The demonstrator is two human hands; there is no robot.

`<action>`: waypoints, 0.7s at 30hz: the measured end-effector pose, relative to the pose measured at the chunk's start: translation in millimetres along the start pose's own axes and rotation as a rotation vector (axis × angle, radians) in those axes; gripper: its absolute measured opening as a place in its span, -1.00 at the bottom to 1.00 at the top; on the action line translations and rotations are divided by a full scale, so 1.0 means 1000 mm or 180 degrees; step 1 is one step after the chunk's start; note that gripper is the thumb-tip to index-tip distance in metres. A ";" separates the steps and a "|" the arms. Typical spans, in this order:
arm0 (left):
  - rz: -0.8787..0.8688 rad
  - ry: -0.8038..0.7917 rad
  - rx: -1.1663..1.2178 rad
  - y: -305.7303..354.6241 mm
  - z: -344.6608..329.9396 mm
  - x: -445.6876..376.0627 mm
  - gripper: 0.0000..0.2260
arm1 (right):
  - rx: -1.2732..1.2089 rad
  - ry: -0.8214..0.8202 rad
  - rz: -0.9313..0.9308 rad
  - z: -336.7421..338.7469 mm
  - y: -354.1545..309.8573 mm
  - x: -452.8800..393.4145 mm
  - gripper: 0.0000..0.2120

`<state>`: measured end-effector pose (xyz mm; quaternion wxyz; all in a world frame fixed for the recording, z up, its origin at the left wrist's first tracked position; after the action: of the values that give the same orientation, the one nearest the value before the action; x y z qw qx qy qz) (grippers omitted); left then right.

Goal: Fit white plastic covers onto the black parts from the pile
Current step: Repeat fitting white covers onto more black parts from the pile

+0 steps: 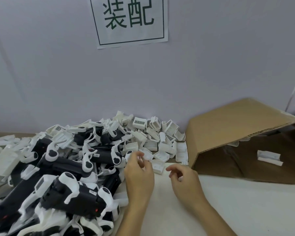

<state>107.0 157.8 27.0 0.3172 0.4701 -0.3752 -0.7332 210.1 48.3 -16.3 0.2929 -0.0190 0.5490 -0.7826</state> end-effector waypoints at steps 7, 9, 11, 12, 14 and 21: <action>0.0214 0.0156 -0.1320 0.008 0.010 0.005 -0.88 | 0.0006 0.0006 0.0001 0.000 0.003 -0.001 -0.59; 0.0201 0.0050 -0.1766 0.007 0.011 0.005 -0.84 | -0.0008 -0.0003 0.0003 0.000 0.004 -0.001 -0.58; 0.0163 -0.0062 -0.2075 0.002 0.009 0.003 -0.87 | -0.0018 -0.0021 -0.0007 0.001 0.004 -0.001 -0.58; 0.0120 -0.0111 -0.2161 0.000 0.007 0.003 -0.87 | -0.0012 -0.0030 -0.0009 0.001 0.004 -0.001 -0.59; 0.0049 -0.0223 -0.2233 -0.004 0.003 0.002 -0.83 | -0.0019 -0.0051 -0.0019 0.000 0.005 -0.001 -0.59; -0.0582 0.0193 -0.1070 0.005 0.003 0.002 -0.83 | -0.0148 -0.0012 -0.0054 0.000 0.006 -0.002 -0.64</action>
<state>103.4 154.0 31.1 0.3345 0.4645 -0.1935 -0.7968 214.3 48.1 -20.6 0.2867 -0.0320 0.5662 -0.7721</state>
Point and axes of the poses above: each hand's wrist, its own x-axis away from the middle knuckle, its own z-axis out of the back of the hand, y = z × x, the point moved 3 cm from there along -x, towards the middle knuckle, and after that the axes turned 3 degrees about -z, right-handed, at the moved point
